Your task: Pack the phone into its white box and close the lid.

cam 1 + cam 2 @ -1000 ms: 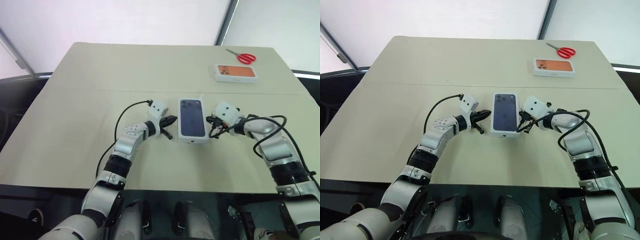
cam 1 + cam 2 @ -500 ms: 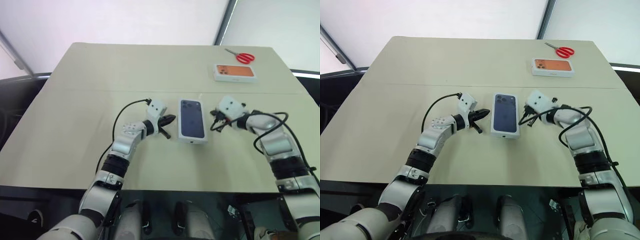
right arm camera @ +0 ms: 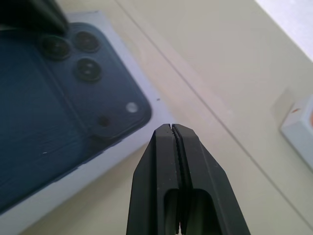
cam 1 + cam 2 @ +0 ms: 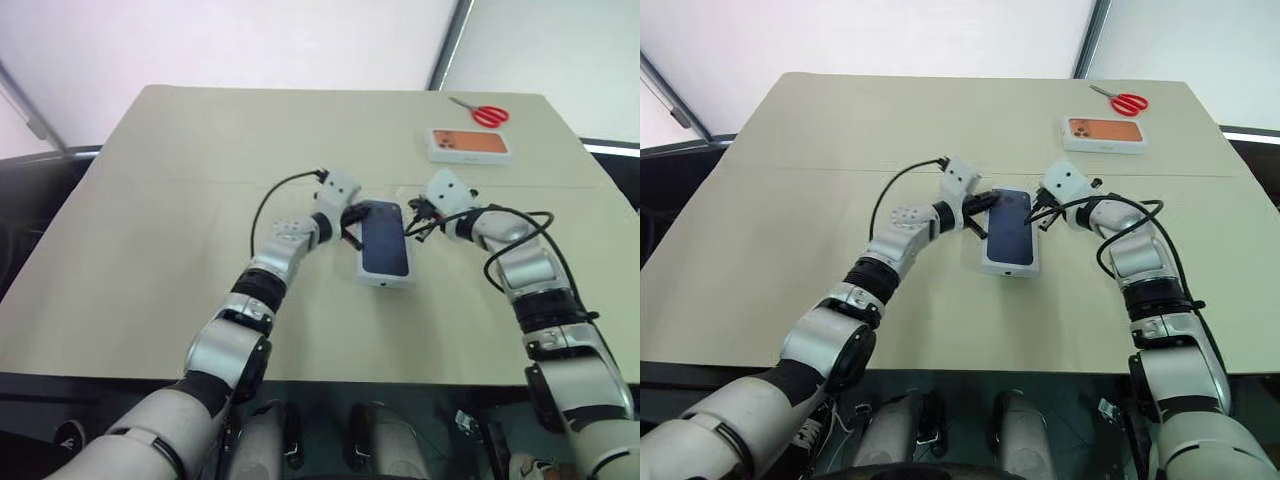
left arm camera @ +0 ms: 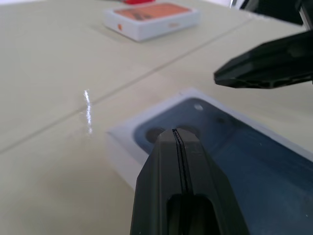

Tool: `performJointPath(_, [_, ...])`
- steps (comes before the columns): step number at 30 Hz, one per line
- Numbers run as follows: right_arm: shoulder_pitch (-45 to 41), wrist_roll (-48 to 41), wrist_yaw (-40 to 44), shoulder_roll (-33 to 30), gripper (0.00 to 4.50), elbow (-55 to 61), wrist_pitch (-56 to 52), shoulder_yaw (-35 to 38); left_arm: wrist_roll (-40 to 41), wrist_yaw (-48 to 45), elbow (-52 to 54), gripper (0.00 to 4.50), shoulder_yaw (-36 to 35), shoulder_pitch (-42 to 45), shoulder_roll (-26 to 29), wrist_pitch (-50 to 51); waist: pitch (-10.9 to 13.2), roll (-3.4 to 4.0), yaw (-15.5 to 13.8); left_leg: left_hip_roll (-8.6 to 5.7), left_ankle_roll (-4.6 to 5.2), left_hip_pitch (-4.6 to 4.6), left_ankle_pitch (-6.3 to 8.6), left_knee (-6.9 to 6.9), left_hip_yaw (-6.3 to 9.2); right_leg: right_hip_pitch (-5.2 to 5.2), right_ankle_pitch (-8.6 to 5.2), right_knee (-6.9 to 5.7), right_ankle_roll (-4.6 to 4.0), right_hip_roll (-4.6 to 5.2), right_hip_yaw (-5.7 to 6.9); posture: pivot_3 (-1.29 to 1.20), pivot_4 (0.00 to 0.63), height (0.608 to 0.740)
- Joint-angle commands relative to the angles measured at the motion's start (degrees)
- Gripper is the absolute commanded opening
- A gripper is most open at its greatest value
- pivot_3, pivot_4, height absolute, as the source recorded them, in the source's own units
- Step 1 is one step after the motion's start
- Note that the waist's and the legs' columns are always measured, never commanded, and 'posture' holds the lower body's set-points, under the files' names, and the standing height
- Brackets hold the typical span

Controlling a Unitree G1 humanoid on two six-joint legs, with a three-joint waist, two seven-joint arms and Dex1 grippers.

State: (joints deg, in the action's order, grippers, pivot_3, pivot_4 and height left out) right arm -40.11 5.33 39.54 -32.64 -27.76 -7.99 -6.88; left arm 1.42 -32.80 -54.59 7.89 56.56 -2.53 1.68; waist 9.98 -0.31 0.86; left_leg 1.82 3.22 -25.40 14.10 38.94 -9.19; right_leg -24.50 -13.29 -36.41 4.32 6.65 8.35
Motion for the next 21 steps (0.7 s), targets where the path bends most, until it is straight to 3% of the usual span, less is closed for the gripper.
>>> performJointPath(1, [4.8, 0.5, 5.6, -1.6, 0.03, 5.0, -0.5, -3.1, -2.8, -1.8, -0.1, 0.00, 2.4, -2.2, 1.0, -2.0, 0.0, 0.00, 0.0, 0.00, 0.00, 0.01, 0.00, 0.00, 0.00, 0.01, 0.00, -0.01, 0.00, 0.00, -0.01, 0.00, 0.150, 0.738])
performJointPath(7, [11.0, -1.6, 10.1, -4.3, 0.03, 14.1, -4.0, -2.3, -0.6, -8.8, 12.3, 0.00, 3.3, -10.5, 4.2, 1.4, -0.2, 0.15, 0.2, 0.06, -0.01, 0.15, 0.02, 0.01, 0.05, 0.09, -0.01, -0.04, -0.02, 0.08, -0.06, 0.00, 0.150, 0.738])
performJointPath(12, [8.9, -2.1, 8.1, -5.5, 0.03, 14.6, -6.5, 0.8, 1.9, -14.8, 27.5, 0.00, 5.0, -18.2, 7.3, 8.0, -0.2, 0.16, 0.1, 0.06, 0.00, 0.12, 0.03, 0.05, 0.07, 0.07, 0.00, -0.04, -0.03, 0.15, -0.07, 0.00, 0.150, 0.738])
performJointPath(16, [5.0, -1.8, 5.4, -6.2, 0.03, 11.9, -5.2, 2.5, 3.4, -14.6, 34.5, 0.00, 4.8, -20.7, 7.6, 10.9, -0.2, 0.19, -0.3, 0.02, 0.03, 0.07, 0.06, 0.10, 0.06, 0.06, 0.00, -0.04, -0.03, 0.19, -0.07, 0.00, 0.150, 0.738])
performJointPath(21, [1.6, -5.2, 4.2, -3.4, 0.03, 12.5, -6.9, 4.7, 3.9, -10.1, 34.9, 0.00, 2.5, -18.0, 5.9, 12.1, -0.1, 0.18, -0.3, 0.01, 0.07, 0.01, 0.08, 0.14, 0.10, 0.05, 0.00, -0.03, -0.03, 0.20, -0.07, 0.00, 0.150, 0.738])
